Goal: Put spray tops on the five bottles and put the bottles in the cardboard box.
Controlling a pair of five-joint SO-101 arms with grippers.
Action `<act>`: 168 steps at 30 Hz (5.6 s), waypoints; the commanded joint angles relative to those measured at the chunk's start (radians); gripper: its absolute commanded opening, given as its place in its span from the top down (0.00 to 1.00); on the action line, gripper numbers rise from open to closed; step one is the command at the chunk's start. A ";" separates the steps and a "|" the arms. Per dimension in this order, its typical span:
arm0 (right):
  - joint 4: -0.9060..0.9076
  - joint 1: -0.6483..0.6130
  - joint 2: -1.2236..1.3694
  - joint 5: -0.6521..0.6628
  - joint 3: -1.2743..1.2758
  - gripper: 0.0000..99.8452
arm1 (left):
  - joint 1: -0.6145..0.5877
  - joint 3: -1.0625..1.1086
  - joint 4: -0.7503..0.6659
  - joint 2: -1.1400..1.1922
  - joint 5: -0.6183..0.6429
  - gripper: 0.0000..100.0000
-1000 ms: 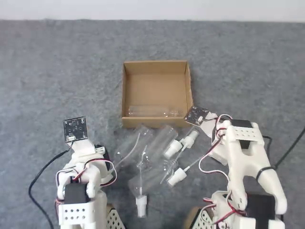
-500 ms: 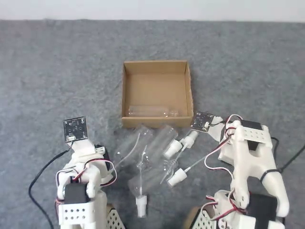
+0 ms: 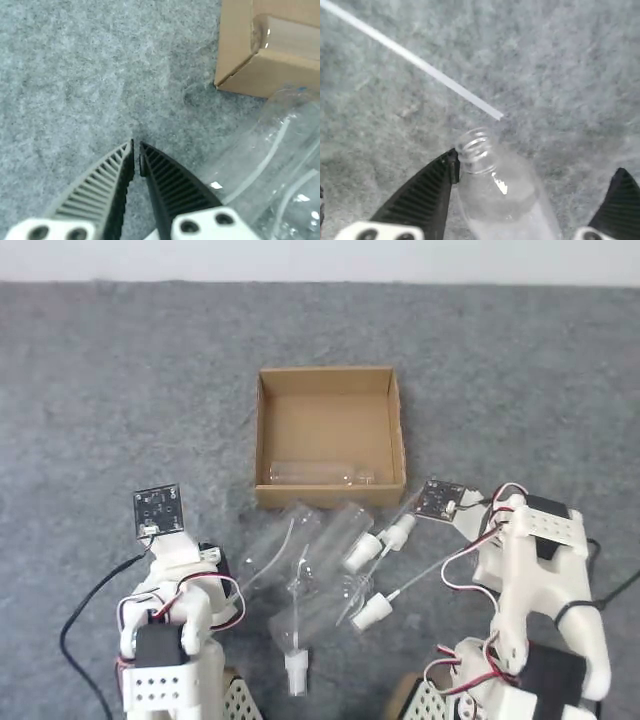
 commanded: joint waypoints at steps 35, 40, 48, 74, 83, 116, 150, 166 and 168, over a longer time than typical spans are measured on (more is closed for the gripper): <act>-0.177 0.249 -0.024 0.084 0.020 0.97 | 0.000 -0.013 0.005 -0.015 -0.005 0.99; -0.177 0.240 -0.024 -0.080 -0.049 0.97 | 0.000 -0.013 0.005 -0.015 -0.005 0.99; -0.142 0.145 -0.024 -0.341 -0.104 0.97 | 0.000 -0.013 0.005 -0.015 -0.005 0.99; -0.097 -0.214 0.094 -0.911 -0.206 0.90 | 0.000 -0.013 0.005 -0.015 -0.005 0.99; -0.044 -0.217 0.219 -0.910 -0.287 0.73 | 0.000 -0.013 0.005 -0.015 -0.005 0.99; 0.133 -0.217 0.229 -0.862 -0.385 0.82 | 0.000 -0.013 0.005 -0.015 -0.005 0.99; 0.294 -0.217 0.216 -0.862 -0.433 0.97 | 0.000 -0.013 0.005 -0.015 -0.005 0.99; 0.564 -0.223 0.022 -0.870 -0.549 0.97 | 0.000 -0.013 0.005 -0.015 -0.005 0.99; 0.587 -0.225 -0.036 -0.872 -0.549 0.97 | 0.000 -0.013 0.005 -0.015 -0.005 0.99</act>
